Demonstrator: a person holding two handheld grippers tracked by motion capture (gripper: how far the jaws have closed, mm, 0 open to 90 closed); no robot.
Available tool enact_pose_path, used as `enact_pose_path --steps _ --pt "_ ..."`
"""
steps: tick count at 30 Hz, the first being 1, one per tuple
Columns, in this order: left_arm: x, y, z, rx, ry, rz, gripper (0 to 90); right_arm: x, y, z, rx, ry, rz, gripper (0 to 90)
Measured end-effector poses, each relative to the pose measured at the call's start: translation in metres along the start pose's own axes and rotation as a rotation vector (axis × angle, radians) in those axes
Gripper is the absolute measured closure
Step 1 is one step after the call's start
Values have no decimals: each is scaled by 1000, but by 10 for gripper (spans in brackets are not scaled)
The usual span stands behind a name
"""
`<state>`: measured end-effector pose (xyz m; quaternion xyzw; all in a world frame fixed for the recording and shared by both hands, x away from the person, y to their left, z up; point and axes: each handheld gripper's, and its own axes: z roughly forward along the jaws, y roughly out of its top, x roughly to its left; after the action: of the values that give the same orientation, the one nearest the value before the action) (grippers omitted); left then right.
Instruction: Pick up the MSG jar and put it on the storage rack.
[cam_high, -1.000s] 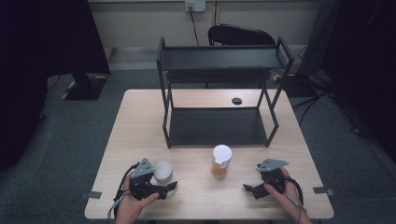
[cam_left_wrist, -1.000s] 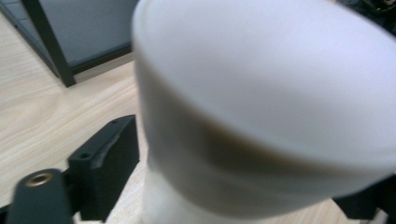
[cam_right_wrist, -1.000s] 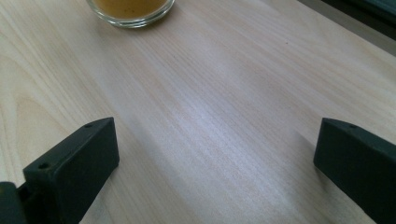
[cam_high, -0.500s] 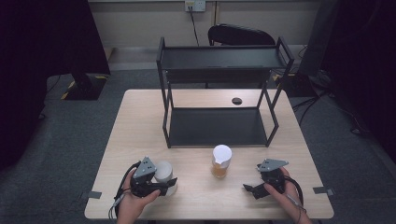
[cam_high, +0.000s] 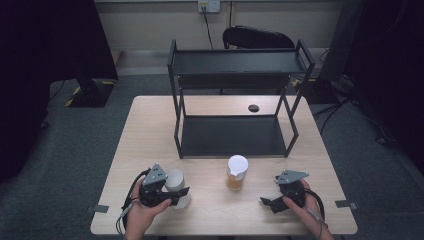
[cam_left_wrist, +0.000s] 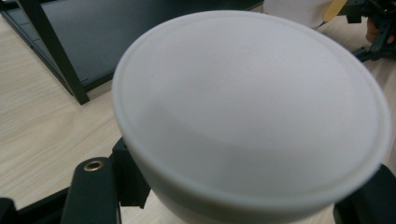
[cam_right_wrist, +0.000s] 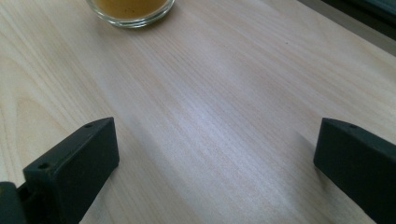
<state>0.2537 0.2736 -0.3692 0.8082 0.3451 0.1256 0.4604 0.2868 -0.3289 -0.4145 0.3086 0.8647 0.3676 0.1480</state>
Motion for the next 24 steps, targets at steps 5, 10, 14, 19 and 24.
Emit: enact_pose_path --steps 5,10,14,19,24 --pt "1 12 2 5 -3 2 346 0 0 0 0 0 0 0" --pt "4 25 6 10 -20 6 347 0 0 0 0 0 0 0" --pt "5 36 10 14 -32 10 348 0 0 0 0 0 0 0" --pt "6 53 14 16 -43 26 348 0 0 0 0 0 0 0" --pt "6 67 17 6 -48 35 348 0 0 0 0 0 0 0"
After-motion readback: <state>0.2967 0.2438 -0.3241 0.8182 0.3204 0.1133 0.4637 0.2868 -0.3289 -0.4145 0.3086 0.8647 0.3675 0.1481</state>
